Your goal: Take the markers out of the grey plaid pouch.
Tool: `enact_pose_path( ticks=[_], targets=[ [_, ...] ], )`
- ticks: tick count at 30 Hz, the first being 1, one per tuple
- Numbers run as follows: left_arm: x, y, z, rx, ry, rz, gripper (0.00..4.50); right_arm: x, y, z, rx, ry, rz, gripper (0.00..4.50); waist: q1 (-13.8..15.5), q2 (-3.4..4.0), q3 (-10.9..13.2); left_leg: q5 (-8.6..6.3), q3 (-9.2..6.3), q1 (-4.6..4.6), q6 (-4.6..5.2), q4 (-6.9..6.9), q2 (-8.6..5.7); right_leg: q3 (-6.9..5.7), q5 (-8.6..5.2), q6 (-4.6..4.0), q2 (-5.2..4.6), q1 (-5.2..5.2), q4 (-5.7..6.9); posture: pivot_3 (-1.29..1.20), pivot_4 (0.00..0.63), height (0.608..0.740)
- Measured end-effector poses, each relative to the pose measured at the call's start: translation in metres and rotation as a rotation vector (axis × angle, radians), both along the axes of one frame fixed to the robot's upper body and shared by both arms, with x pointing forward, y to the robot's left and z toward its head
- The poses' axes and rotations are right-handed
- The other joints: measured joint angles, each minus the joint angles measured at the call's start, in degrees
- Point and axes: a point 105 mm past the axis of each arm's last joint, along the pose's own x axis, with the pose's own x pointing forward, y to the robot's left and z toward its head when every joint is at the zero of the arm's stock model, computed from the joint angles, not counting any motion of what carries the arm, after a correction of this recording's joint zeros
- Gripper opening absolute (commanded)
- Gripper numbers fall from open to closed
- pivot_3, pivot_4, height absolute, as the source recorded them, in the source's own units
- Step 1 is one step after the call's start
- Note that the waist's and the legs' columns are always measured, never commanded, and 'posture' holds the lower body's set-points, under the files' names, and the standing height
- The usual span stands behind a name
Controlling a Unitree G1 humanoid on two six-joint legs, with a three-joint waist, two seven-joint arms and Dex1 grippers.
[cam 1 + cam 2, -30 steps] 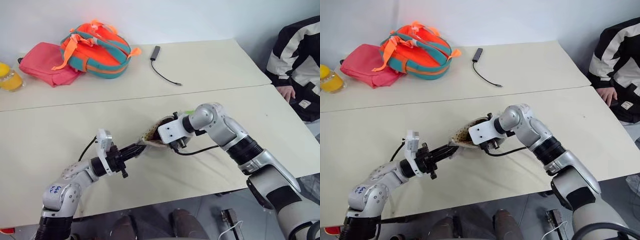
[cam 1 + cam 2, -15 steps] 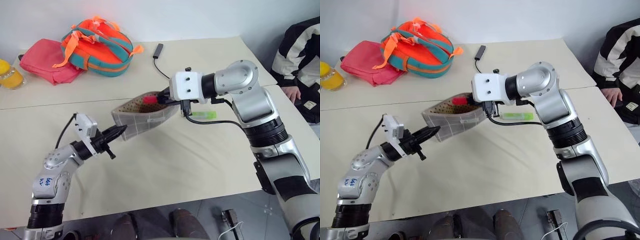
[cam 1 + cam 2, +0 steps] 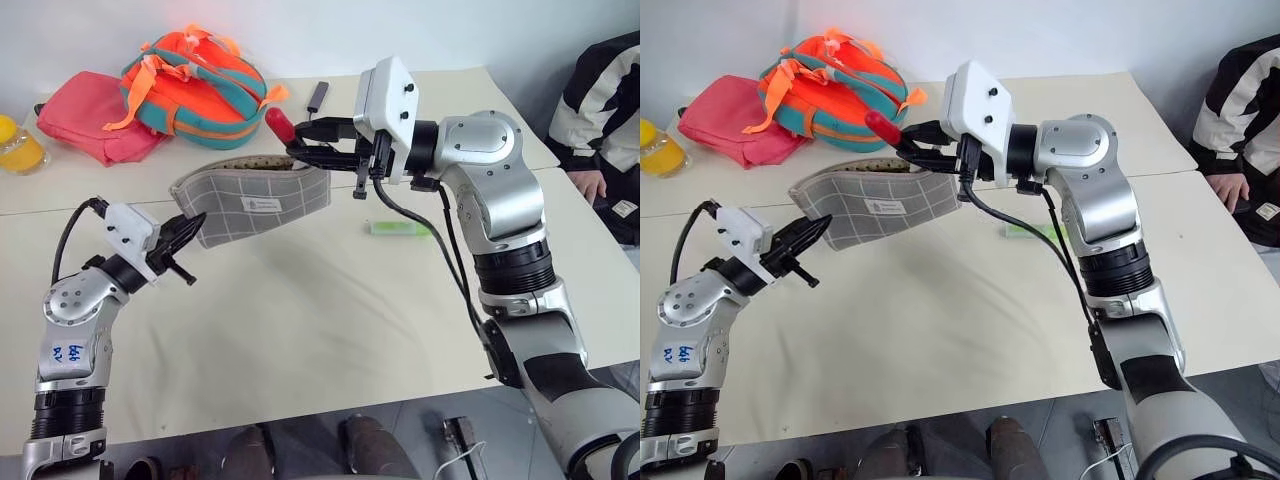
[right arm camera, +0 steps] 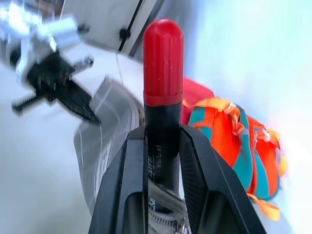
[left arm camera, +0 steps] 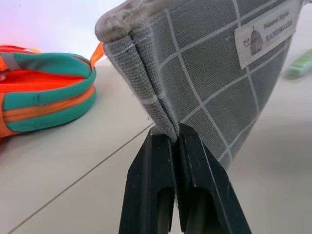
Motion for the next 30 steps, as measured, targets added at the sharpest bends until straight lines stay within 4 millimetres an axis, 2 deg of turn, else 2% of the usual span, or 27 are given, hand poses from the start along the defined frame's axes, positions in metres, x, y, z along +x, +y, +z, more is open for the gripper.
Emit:
enact_pose_path(
  ticks=[3, 4, 7, 9, 11, 13, 15, 18, 21, 23, 26, 30],
  targets=[
    [-0.004, -0.007, 0.003, -0.017, 0.012, -0.061, 0.00, 0.003, 0.003, -0.009, 0.059, 0.041, -0.018, 0.54, -0.2, 0.00, 0.0, 0.01, 0.05, -0.18, -0.02, 0.00, 0.01, -0.01, 0.00, 0.00, 0.03, -0.22, 0.09, 0.00, 0.150, 0.740],
    [-0.006, -0.014, 0.006, -0.030, 0.002, -0.091, 0.00, 0.004, 0.007, -0.014, 0.081, 0.064, -0.022, 0.54, -0.3, 0.00, 0.0, 0.01, 0.04, -0.27, -0.02, 0.01, 0.03, -0.01, 0.00, 0.00, 0.03, -0.31, 0.14, 0.00, 0.150, 0.740],
    [-0.018, -0.053, 0.011, 0.008, -0.032, -0.243, 0.00, 0.003, 0.022, -0.024, 0.121, 0.108, -0.015, 0.54, -0.3, 0.00, 0.0, 0.02, -0.01, -0.56, -0.02, 0.23, 0.01, -0.05, 0.00, 0.01, 0.05, -0.60, 0.36, 0.00, 0.150, 0.740],
    [-0.019, -0.058, 0.008, 0.044, -0.032, -0.253, 0.00, 0.004, 0.022, -0.025, 0.107, 0.096, -0.025, 0.54, -0.3, 0.00, 0.0, 0.02, -0.02, -0.56, -0.02, 0.40, 0.02, -0.05, 0.00, 0.01, 0.05, -0.65, 0.51, 0.00, 0.150, 0.740],
    [-0.013, -0.047, 0.003, 0.090, -0.033, -0.182, 0.00, 0.006, 0.012, -0.027, 0.058, 0.070, -0.051, 0.54, -0.2, 0.00, 0.0, 0.02, -0.02, -0.57, -0.02, 0.48, 0.03, -0.04, 0.00, 0.00, 0.06, -0.66, 0.55, 0.00, 0.150, 0.740],
    [-0.004, -0.021, 0.000, 0.150, -0.045, -0.052, 0.00, 0.008, -0.004, -0.030, -0.006, 0.036, -0.081, 0.54, -0.2, 0.00, 0.0, 0.02, 0.01, -0.57, -0.01, 0.59, 0.06, -0.02, 0.00, 0.00, 0.06, -0.64, 0.54, 0.00, 0.150, 0.740],
    [0.000, 0.002, 0.004, 0.225, -0.089, 0.070, 0.00, 0.009, -0.016, -0.038, -0.065, 0.029, -0.098, 0.54, -0.2, 0.00, 0.0, 0.01, 0.04, -0.57, -0.01, 0.61, 0.07, -0.01, 0.00, 0.00, 0.07, -0.61, 0.50, 0.00, 0.150, 0.740],
    [0.000, 0.026, 0.012, 0.339, -0.152, 0.192, 0.00, 0.009, -0.027, -0.051, -0.134, 0.043, -0.113, 0.54, -0.1, 0.00, 0.0, 0.01, 0.09, -0.57, 0.00, 0.57, 0.06, 0.00, 0.00, 0.00, 0.05, -0.64, 0.50, 0.00, 0.150, 0.740],
    [-0.006, 0.036, 0.005, 0.542, -0.185, 0.234, 0.00, 0.007, -0.039, -0.074, -0.271, 0.005, -0.138, 0.54, 0.0, 0.00, 0.0, 0.01, 0.12, -0.57, 0.00, 0.45, 0.07, -0.01, 0.00, 0.00, 0.01, -0.65, 0.40, 0.00, 0.150, 0.740],
    [-0.011, 0.039, -0.006, 0.658, -0.181, 0.240, 0.00, 0.010, -0.053, -0.106, -0.397, 0.003, -0.178, 0.54, 0.0, -0.01, 0.0, 0.01, 0.16, -0.57, 0.00, 0.37, 0.07, 0.01, 0.00, 0.00, -0.02, -0.65, 0.24, 0.00, 0.150, 0.740],
    [-0.017, 0.041, -0.026, 0.727, -0.151, 0.253, 0.00, 0.009, -0.065, -0.150, -0.567, 0.005, -0.205, 0.54, 0.0, -0.01, 0.0, 0.01, 0.45, -0.57, 0.00, 0.34, 0.08, 0.13, 0.00, 0.00, 0.00, -0.75, 0.28, 0.00, 0.150, 0.740],
    [-0.023, 0.037, -0.043, 0.700, -0.122, 0.281, 0.00, 0.018, -0.078, -0.160, -0.659, -0.078, -0.281, 0.54, -0.1, -0.01, 0.0, 0.01, 0.93, -0.54, 0.00, 0.38, 0.21, 0.12, 0.00, 0.00, 0.02, -0.76, 0.43, 0.00, 0.150, 0.740]
  ],
)
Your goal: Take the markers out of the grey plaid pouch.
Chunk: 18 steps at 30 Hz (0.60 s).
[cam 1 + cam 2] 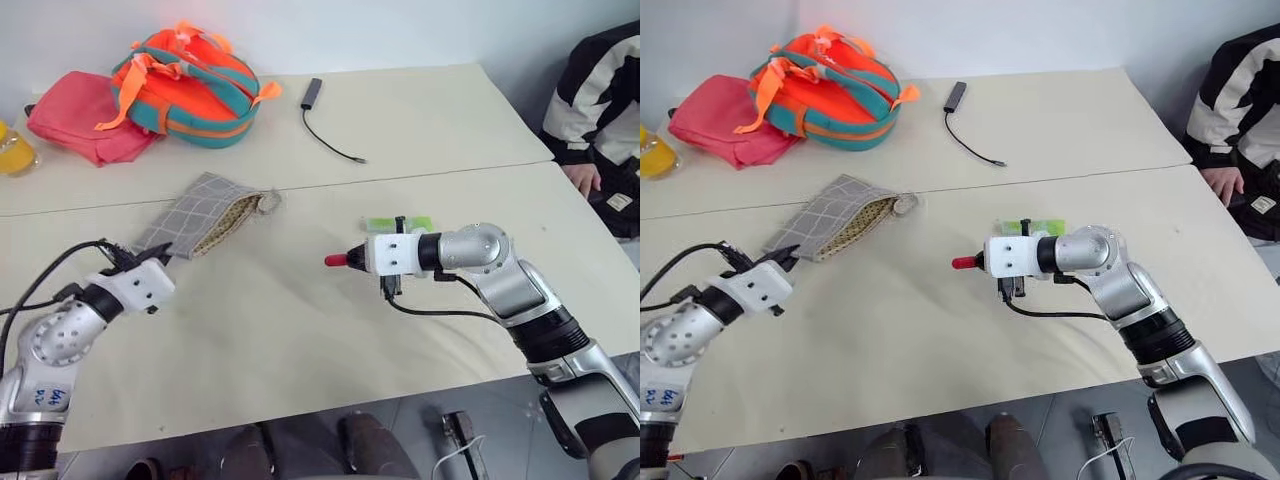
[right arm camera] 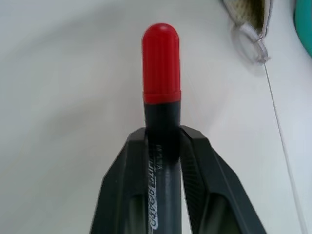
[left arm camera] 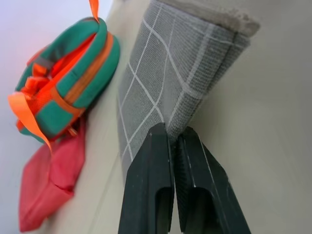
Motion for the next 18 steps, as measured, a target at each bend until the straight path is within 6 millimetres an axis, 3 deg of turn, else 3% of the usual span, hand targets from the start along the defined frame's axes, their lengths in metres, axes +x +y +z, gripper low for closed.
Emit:
enact_pose_path(
  ticks=[2, 6, 12, 16, 18],
  targets=[
    [-0.001, 0.000, -0.005, -0.023, 0.015, 0.012, 0.00, 0.003, -0.004, -0.003, -0.011, -0.006, -0.023, 0.54, 0.1, 0.00, 0.0, 0.00, 0.08, 0.03, 0.00, 0.12, 0.06, -0.01, -0.01, -0.02, 0.02, 0.00, 0.12, 0.00, 0.150, 0.740],
    [-0.002, -0.006, -0.010, -0.128, 0.019, 0.016, 1.07, 0.007, -0.005, -0.007, -0.004, -0.005, -0.038, 0.54, 0.2, 0.00, 0.0, -0.01, 0.09, 0.06, 0.01, 0.38, 0.08, -0.04, -0.01, -0.03, 0.07, 0.08, 0.23, 0.00, 0.150, 0.740],
    [-0.002, -0.006, -0.008, -0.195, 0.031, 0.018, 2.99, 0.010, -0.003, -0.018, 0.041, 0.034, -0.064, 2.59, 0.2, -0.04, 0.0, -0.02, 0.08, 0.15, 0.03, 0.46, 0.07, -0.05, -0.01, -0.03, 0.08, 0.21, 0.24, 0.00, 0.150, 0.740],
    [-0.011, -0.021, -0.001, -0.348, 0.067, -0.078, 4.35, 0.008, 0.002, -0.015, 0.133, 0.104, -0.076, 4.04, 0.0, -0.04, 0.0, -0.02, 0.05, 0.21, 0.02, 0.40, 0.12, -0.09, -0.01, -0.03, 0.08, 0.25, 0.28, 0.00, 0.150, 0.740],
    [-0.018, -0.029, 0.001, -0.453, 0.098, -0.132, 4.50, 0.004, 0.007, -0.014, 0.211, 0.159, -0.073, 4.48, 0.0, -0.04, 0.0, -0.02, 0.03, 0.19, 0.01, 0.40, 0.13, -0.10, -0.01, -0.03, 0.09, 0.21, 0.31, 0.00, 0.150, 0.740]
  ],
)
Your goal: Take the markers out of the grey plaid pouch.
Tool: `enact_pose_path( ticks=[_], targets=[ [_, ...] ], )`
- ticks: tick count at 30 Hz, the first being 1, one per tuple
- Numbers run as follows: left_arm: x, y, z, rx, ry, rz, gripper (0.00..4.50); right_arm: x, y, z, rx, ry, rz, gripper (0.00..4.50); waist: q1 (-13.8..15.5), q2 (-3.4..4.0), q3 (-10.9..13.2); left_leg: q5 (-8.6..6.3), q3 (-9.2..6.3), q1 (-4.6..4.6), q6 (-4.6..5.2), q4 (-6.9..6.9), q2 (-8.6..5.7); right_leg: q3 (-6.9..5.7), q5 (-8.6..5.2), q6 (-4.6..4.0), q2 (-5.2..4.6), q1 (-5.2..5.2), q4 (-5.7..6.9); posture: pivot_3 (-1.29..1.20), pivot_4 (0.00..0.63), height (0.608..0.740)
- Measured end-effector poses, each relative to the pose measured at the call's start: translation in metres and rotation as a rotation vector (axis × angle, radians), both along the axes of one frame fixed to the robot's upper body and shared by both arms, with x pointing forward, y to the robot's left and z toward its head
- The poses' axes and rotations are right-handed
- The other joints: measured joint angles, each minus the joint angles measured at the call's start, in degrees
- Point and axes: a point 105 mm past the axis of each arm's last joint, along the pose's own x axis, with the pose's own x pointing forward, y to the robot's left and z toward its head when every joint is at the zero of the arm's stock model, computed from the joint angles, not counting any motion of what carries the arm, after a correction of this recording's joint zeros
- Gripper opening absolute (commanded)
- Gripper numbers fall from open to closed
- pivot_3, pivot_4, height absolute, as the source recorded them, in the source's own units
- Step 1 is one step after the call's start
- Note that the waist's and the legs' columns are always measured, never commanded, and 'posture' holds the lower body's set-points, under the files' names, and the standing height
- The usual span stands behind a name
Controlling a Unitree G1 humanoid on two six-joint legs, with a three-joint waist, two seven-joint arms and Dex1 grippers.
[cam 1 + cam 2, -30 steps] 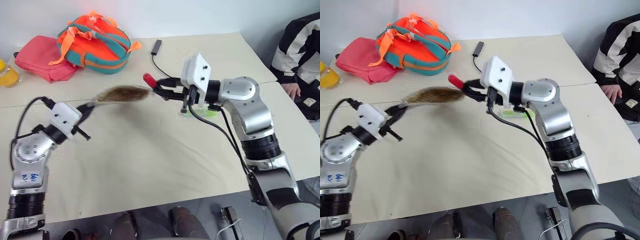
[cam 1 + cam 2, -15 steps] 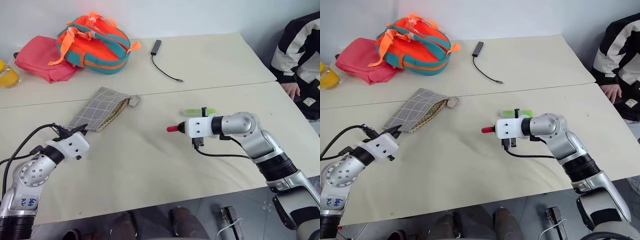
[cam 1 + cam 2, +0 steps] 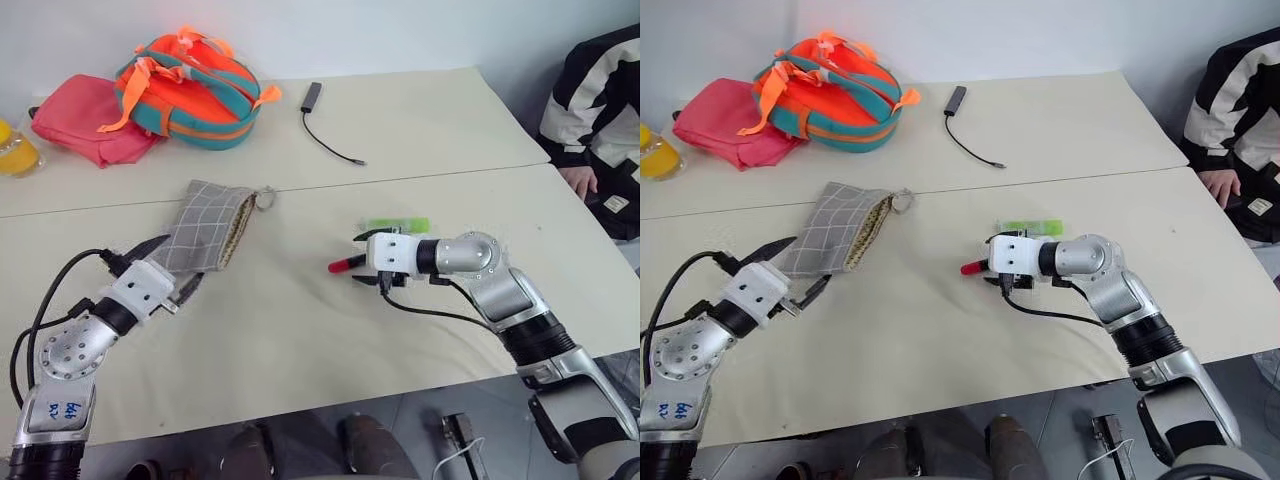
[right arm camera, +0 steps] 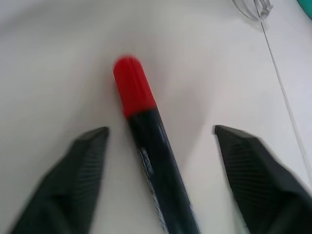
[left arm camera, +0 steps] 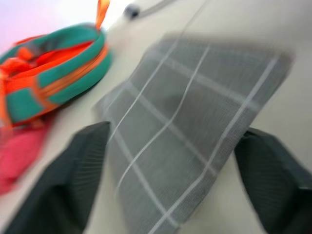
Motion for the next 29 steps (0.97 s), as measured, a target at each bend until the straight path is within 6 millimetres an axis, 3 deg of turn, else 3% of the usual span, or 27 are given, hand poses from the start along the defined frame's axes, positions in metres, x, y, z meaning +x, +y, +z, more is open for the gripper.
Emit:
enact_pose_path(
  ticks=[3, 7, 12, 15, 17, 20, 24, 29],
  targets=[
    [-0.014, -0.005, 0.005, -0.115, 0.044, -0.073, 4.50, -0.007, 0.006, 0.010, 0.156, 0.087, -0.001, 4.48, 0.0, 0.00, 0.0, -0.03, -0.11, -0.01, -0.05, 0.01, 0.03, -0.04, 0.00, 0.00, -0.01, 0.02, 0.06, 0.00, 0.150, 0.740],
    [-0.028, 0.006, 0.009, -0.194, 0.079, -0.077, 4.50, -0.017, 0.003, 0.023, 0.312, 0.180, -0.004, 4.48, 0.2, 0.00, 0.0, -0.05, -0.24, 0.00, -0.02, 0.05, -0.04, -0.14, 0.00, 0.00, 0.04, 0.19, -0.11, 0.00, 0.150, 0.740],
    [-0.044, 0.002, 0.010, -0.307, 0.138, -0.112, 4.50, -0.047, 0.004, 0.028, 0.475, 0.341, 0.038, 4.48, 0.5, -0.01, 0.0, -0.08, -0.68, -0.06, 0.04, 0.04, -0.12, -0.19, 0.00, 0.00, 0.01, 0.33, -0.34, 0.00, 0.150, 0.740],
    [-0.048, 0.017, 0.001, -0.354, 0.148, -0.028, 4.50, -0.070, 0.005, 0.014, 0.494, 0.420, 0.060, 4.48, 0.5, 0.00, 0.0, -0.09, -0.92, -0.06, 0.06, -0.01, -0.17, -0.20, 0.00, 0.00, 0.02, 0.42, -0.54, 0.00, 0.150, 0.740],
    [-0.046, 0.043, -0.009, -0.445, 0.149, 0.114, 4.50, -0.079, 0.002, -0.001, 0.500, 0.470, 0.042, 4.48, 0.5, -0.01, 0.0, -0.09, -0.97, -0.10, 0.07, 0.04, -0.17, -0.20, 0.00, 0.00, 0.04, 0.45, -0.63, 0.00, 0.150, 0.740],
    [-0.048, 0.066, -0.017, -0.468, 0.147, 0.226, 4.50, -0.085, -0.002, -0.014, 0.509, 0.498, 0.019, 4.48, 0.4, -0.04, 0.0, -0.10, -0.94, -0.11, 0.10, 0.09, -0.19, -0.18, 0.00, 0.00, 0.04, 0.48, -0.69, 0.00, 0.150, 0.740],
    [-0.056, 0.073, -0.024, -0.476, 0.148, 0.257, 4.50, -0.089, -0.007, -0.021, 0.506, 0.487, 0.010, 4.48, 0.6, -0.05, 0.0, -0.12, -0.94, -0.11, 0.15, 0.10, -0.26, -0.20, 0.00, 0.00, -0.01, 0.55, -0.75, 0.00, 0.150, 0.740],
    [-0.062, 0.095, -0.036, -0.528, 0.151, 0.353, 4.50, -0.088, -0.009, -0.030, 0.493, 0.474, -0.003, 4.48, 0.6, -0.10, -0.1, -0.12, -0.93, -0.10, 0.15, 0.09, -0.25, -0.21, 0.00, 0.00, 0.01, 0.56, -0.75, 0.00, 0.150, 0.740]
  ],
)
